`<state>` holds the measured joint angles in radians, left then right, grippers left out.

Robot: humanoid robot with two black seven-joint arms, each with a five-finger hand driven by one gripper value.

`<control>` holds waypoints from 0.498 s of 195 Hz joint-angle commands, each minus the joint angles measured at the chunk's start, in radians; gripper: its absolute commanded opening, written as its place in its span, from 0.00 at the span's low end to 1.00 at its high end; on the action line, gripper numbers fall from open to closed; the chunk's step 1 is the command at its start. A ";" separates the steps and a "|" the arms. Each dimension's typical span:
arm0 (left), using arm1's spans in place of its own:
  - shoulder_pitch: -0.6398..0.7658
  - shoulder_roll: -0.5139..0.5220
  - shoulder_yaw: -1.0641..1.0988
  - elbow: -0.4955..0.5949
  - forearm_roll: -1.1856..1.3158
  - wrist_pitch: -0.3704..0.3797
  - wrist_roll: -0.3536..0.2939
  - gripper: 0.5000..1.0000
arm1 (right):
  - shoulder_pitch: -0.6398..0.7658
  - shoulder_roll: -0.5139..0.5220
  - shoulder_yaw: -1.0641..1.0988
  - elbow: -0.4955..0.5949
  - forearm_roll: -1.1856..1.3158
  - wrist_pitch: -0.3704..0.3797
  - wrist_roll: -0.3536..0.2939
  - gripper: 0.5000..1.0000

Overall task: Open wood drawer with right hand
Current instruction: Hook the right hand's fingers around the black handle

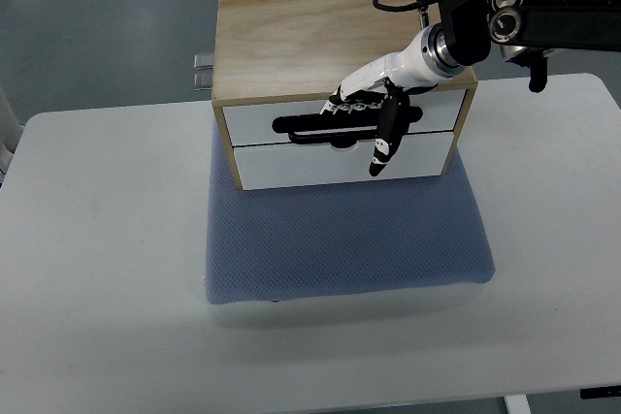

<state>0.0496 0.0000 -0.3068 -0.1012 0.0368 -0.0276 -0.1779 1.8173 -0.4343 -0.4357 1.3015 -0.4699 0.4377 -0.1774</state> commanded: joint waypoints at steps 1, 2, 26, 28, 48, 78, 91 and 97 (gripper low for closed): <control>-0.001 0.000 0.000 0.000 0.000 -0.002 0.000 1.00 | -0.013 0.000 0.002 -0.001 -0.001 -0.002 0.001 0.88; -0.001 0.000 0.000 0.000 0.000 -0.002 0.000 1.00 | -0.013 0.000 0.002 -0.001 -0.001 -0.002 0.001 0.88; -0.001 0.000 0.000 0.000 0.000 0.000 0.000 1.00 | -0.018 0.000 0.002 -0.001 -0.001 -0.005 0.001 0.88; -0.001 0.000 0.000 0.000 0.000 0.000 0.000 1.00 | -0.018 0.000 0.002 -0.001 -0.001 -0.007 0.001 0.88; 0.001 0.000 0.000 0.000 0.000 0.000 0.000 1.00 | -0.027 -0.001 0.002 -0.001 -0.001 -0.008 0.001 0.88; 0.001 0.000 0.000 0.000 0.000 0.000 0.000 1.00 | -0.026 -0.001 0.002 0.001 0.000 0.003 0.001 0.88; -0.001 0.000 0.000 0.000 0.000 0.000 0.000 1.00 | -0.024 -0.003 0.002 0.002 0.002 0.012 0.003 0.88; -0.001 0.000 0.000 0.000 0.000 0.000 0.000 1.00 | -0.024 -0.003 0.002 0.002 0.002 0.016 0.003 0.88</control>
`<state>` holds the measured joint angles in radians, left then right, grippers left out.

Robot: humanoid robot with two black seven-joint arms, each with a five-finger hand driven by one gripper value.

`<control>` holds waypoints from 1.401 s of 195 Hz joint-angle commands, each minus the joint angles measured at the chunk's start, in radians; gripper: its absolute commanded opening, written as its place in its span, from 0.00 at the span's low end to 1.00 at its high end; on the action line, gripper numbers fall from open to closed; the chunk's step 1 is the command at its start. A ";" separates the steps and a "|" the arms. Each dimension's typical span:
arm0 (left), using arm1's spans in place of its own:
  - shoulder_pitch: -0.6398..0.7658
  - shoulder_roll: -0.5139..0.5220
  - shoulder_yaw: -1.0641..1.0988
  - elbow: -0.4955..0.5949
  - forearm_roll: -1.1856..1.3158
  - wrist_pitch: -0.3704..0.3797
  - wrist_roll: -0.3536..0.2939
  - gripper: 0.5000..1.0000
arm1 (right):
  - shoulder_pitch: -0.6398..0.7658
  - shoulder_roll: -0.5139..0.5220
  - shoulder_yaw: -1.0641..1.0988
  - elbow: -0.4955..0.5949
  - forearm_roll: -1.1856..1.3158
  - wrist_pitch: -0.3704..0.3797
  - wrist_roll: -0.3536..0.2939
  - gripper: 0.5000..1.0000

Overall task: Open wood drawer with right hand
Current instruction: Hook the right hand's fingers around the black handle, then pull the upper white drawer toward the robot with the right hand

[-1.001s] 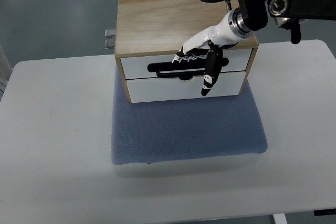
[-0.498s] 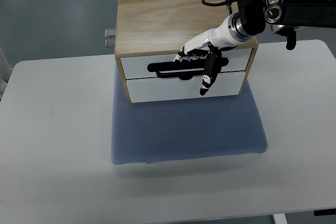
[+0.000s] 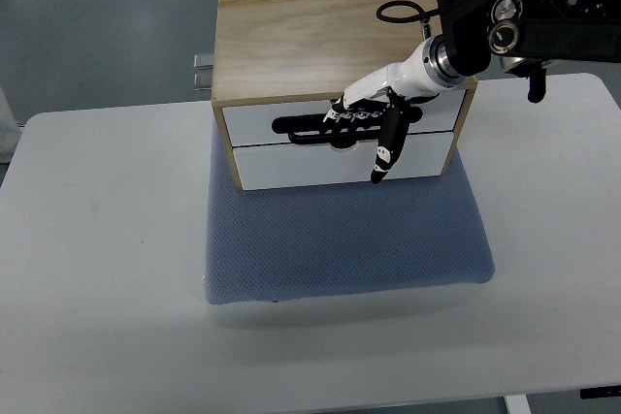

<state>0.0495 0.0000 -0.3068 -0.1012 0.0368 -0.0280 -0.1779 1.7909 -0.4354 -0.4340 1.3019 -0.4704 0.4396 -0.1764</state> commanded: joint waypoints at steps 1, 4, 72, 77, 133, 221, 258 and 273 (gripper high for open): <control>0.000 0.000 0.000 0.000 0.000 0.000 0.000 1.00 | 0.002 -0.002 0.000 0.002 0.003 0.014 0.002 0.88; 0.000 0.000 0.000 0.000 0.000 0.000 0.000 1.00 | 0.004 -0.002 0.000 0.004 0.003 0.018 0.002 0.88; 0.000 0.000 0.000 0.000 0.000 0.000 0.000 1.00 | 0.019 -0.006 0.001 0.017 0.004 0.116 0.006 0.88; 0.000 0.000 0.000 0.000 0.000 0.000 0.000 1.00 | 0.019 -0.006 0.001 0.019 0.004 0.120 0.008 0.88; 0.001 0.000 0.000 0.000 0.000 0.000 0.000 1.00 | 0.028 -0.020 0.011 0.043 0.007 0.171 0.012 0.88; 0.000 0.000 0.000 0.000 0.000 0.000 0.000 1.00 | 0.073 -0.037 0.011 0.096 0.007 0.171 0.035 0.88; 0.001 0.000 0.000 0.000 0.000 0.000 0.000 1.00 | 0.077 -0.045 0.012 0.116 0.013 0.171 0.035 0.88; 0.000 0.000 0.000 0.000 0.000 -0.001 0.000 1.00 | 0.079 -0.045 0.011 0.114 0.013 0.171 0.035 0.88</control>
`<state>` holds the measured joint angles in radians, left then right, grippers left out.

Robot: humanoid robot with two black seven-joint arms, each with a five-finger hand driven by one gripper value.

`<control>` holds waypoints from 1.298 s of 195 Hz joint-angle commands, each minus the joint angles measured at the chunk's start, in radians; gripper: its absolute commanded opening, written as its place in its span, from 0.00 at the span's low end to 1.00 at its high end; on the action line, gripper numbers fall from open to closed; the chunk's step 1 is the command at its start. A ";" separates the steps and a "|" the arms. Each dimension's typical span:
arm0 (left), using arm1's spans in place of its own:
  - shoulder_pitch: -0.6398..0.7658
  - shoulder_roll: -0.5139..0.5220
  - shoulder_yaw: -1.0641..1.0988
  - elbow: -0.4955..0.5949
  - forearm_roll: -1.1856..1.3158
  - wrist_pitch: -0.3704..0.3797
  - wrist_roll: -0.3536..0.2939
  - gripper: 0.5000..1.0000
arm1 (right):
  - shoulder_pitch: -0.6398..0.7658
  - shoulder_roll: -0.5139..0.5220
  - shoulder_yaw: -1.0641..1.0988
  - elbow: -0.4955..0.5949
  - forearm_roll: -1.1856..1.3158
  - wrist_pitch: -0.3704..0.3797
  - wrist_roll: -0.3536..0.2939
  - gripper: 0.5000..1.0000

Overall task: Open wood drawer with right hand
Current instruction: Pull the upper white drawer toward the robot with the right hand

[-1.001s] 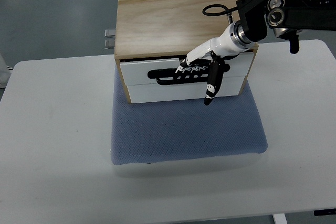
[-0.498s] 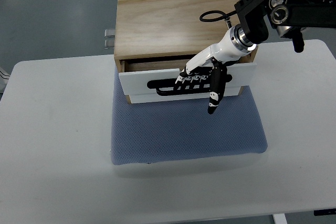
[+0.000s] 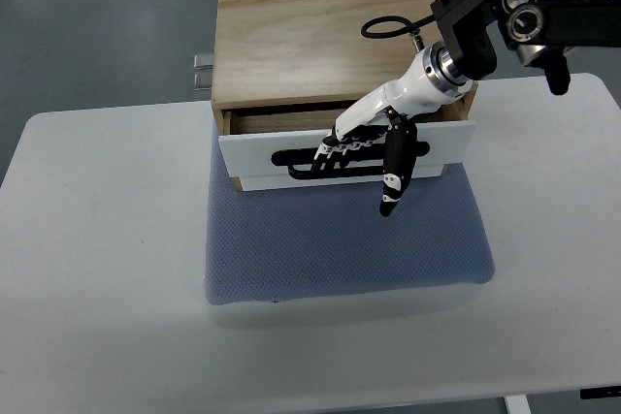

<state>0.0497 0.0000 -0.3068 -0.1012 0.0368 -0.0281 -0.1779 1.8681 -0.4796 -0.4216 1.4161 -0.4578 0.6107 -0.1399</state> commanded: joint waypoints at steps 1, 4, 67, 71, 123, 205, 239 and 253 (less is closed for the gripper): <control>-0.001 0.000 0.000 0.000 0.000 0.000 0.000 1.00 | 0.002 -0.001 -0.003 0.000 0.001 0.000 -0.001 0.88; -0.001 0.000 0.000 0.000 0.000 0.000 0.000 1.00 | 0.002 -0.001 -0.003 0.000 0.001 0.000 -0.001 0.88; 0.001 0.000 0.000 0.000 0.000 0.000 0.000 1.00 | 0.002 -0.001 -0.013 -0.019 0.001 0.000 -0.001 0.88; 0.001 0.000 0.000 0.000 0.000 0.000 0.000 1.00 | 0.002 -0.001 -0.013 -0.019 0.001 0.000 -0.001 0.88; -0.001 0.000 0.000 0.000 0.000 -0.001 0.000 1.00 | -0.009 0.004 -0.011 -0.017 0.002 0.000 -0.001 0.88; -0.001 0.000 0.000 0.000 0.000 0.000 0.000 1.00 | -0.013 -0.005 -0.013 -0.006 0.045 0.000 0.000 0.88; 0.001 0.000 0.000 0.000 0.000 0.000 0.000 1.00 | -0.013 -0.010 -0.014 -0.009 0.048 0.000 0.003 0.88; -0.001 0.000 0.000 0.000 0.000 0.000 0.000 1.00 | -0.013 -0.010 -0.020 -0.012 0.048 0.000 0.002 0.88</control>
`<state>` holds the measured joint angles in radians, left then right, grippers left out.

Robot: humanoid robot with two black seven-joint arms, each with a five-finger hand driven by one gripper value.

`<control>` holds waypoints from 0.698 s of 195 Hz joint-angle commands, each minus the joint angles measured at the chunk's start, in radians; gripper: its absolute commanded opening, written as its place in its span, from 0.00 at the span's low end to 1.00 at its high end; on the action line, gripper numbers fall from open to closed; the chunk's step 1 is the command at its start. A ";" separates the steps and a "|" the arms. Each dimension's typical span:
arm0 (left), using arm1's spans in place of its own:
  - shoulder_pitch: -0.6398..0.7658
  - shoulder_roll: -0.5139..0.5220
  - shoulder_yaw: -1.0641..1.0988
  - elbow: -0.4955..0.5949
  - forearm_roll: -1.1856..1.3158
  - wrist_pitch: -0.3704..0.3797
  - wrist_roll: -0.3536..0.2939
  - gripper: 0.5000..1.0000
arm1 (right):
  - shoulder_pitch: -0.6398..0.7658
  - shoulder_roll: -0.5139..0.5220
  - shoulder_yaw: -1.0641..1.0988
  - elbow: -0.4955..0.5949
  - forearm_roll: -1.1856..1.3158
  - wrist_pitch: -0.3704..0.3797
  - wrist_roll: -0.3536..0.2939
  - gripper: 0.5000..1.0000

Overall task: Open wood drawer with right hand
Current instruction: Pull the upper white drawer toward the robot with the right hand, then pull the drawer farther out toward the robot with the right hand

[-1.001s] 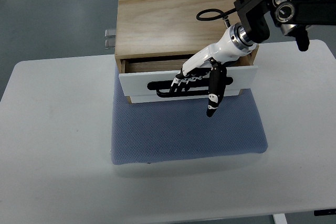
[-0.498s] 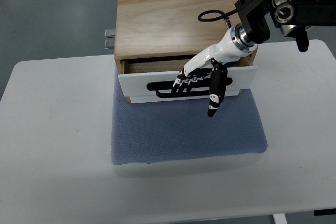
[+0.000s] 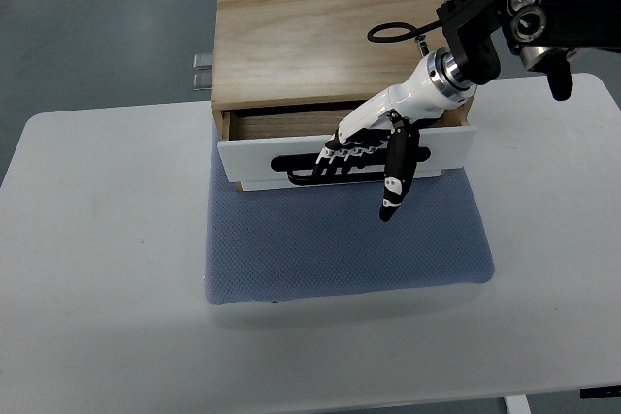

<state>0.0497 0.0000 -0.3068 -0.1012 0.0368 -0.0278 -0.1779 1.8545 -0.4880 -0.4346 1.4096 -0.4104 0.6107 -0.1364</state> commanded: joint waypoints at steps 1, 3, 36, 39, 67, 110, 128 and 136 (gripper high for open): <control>-0.001 0.000 0.000 0.000 0.000 0.000 0.000 1.00 | 0.000 -0.001 -0.009 -0.006 -0.001 0.000 -0.002 0.88; 0.001 0.000 0.000 0.000 0.000 0.000 0.000 1.00 | 0.000 -0.001 -0.012 -0.006 -0.001 0.000 -0.002 0.88; -0.001 0.000 0.000 0.000 0.000 0.000 0.000 1.00 | 0.000 0.000 -0.023 -0.009 0.001 -0.011 -0.002 0.88; -0.001 0.000 0.000 0.000 0.000 0.000 0.000 1.00 | 0.002 0.002 -0.023 -0.011 0.001 -0.014 -0.002 0.88; 0.001 0.000 0.000 0.000 0.000 -0.001 0.000 1.00 | -0.001 0.008 -0.024 -0.012 0.001 -0.049 -0.005 0.88; -0.001 0.000 0.000 0.000 0.000 -0.001 0.000 1.00 | -0.001 -0.001 -0.024 -0.017 0.001 -0.055 -0.005 0.88; -0.001 0.000 0.000 0.000 0.000 0.000 0.000 1.00 | 0.006 -0.001 -0.036 -0.017 0.001 -0.054 -0.003 0.88; -0.001 0.000 0.000 0.000 0.000 0.000 0.000 1.00 | 0.009 -0.003 -0.039 -0.017 0.001 -0.051 -0.003 0.88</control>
<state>0.0498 0.0000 -0.3068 -0.1012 0.0368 -0.0278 -0.1779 1.8544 -0.4888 -0.4631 1.3932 -0.4090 0.5551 -0.1407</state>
